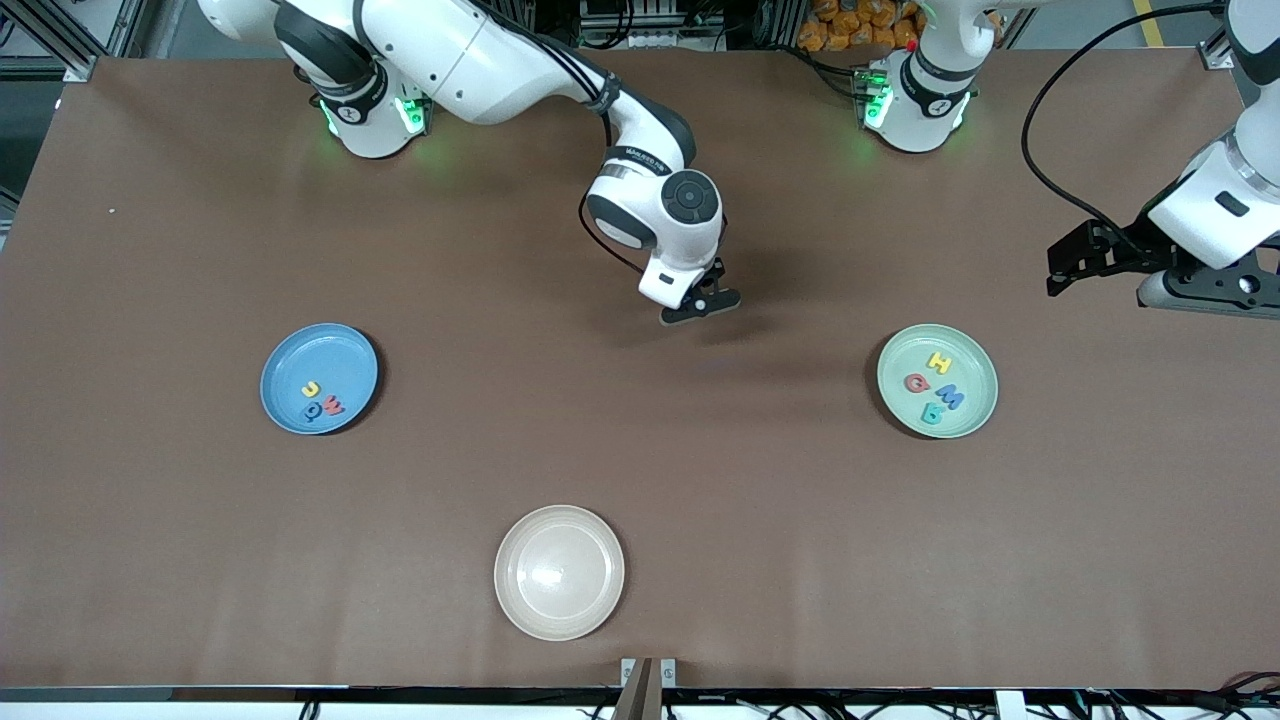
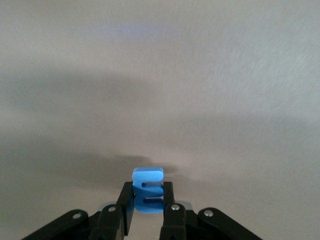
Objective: Sort upper and lower case letters into plates
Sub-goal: 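Carry the blue E to the blue plate while the left gripper withdraws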
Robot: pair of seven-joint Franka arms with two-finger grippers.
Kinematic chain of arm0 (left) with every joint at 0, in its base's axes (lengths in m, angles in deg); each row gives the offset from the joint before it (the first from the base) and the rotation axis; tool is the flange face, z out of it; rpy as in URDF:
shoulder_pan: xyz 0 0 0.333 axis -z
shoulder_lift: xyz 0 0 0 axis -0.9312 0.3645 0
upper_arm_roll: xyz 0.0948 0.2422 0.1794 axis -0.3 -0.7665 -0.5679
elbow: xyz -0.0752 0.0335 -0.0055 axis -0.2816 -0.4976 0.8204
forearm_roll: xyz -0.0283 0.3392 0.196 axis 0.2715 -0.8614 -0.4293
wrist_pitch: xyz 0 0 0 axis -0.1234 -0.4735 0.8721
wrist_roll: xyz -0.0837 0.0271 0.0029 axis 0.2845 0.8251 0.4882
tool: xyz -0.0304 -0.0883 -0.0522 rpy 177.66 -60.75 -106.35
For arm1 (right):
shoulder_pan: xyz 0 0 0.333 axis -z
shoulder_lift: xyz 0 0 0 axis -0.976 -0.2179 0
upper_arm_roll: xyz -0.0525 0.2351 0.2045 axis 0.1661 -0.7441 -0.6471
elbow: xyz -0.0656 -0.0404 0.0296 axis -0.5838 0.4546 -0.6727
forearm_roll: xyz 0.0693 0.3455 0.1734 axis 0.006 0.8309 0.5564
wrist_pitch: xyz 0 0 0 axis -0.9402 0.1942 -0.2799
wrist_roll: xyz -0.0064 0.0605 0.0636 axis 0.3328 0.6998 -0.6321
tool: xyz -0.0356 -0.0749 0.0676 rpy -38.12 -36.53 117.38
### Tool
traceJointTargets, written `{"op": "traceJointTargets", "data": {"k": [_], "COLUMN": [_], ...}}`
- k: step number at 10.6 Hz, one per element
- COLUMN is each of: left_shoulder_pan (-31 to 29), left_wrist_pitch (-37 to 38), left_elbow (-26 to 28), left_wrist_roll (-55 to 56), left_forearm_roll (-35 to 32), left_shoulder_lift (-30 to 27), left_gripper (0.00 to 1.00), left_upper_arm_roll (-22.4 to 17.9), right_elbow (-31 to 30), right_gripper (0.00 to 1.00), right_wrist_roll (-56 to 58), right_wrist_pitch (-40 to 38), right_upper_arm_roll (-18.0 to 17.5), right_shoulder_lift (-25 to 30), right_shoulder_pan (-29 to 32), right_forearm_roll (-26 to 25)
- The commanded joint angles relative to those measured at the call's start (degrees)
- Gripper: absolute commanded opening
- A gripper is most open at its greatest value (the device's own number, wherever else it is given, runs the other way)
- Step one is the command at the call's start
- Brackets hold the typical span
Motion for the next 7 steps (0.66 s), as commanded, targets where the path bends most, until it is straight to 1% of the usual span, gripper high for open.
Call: {"op": "traceJointTargets", "data": {"k": [1, 3, 5, 7], "left_shoulder_pan": [-0.2, -0.3, -0.5, -1.4], "left_wrist_pitch": [1.0, 1.4, 2.5, 3.1], "left_elbow": [-0.6, -0.7, -0.9, -0.8], "left_wrist_roll": [0.1, 0.3, 0.0, -0.4], "left_forearm_roll": [1.6, 1.3, 0.8, 0.8], "left_shoulder_lift": [-0.5, -1.5, -2.6, -3.1], "left_gripper": [1.0, 1.0, 1.0, 1.0], "left_upper_arm_roll": [-0.1, -0.2, -0.7, -0.7], "right_elbow": [-0.2, -0.3, -0.3, -0.4], "right_gripper": [0.0, 0.0, 0.0, 0.0], "right_wrist_roll": [2.6, 4.0, 9.8, 15.3], "right_wrist_pitch": [-1.3, -3.8, -11.0, -16.5], "right_upper_arm_roll": [-1.8, -1.2, -1.4, -1.3], "right_shoulder_lift": [2.8, 4.5, 6.9, 8.2], "right_shoulder_pan": [5.9, 10.0, 17.7, 25.6], "right_forearm_roll": [2.1, 2.3, 2.6, 2.7]}}
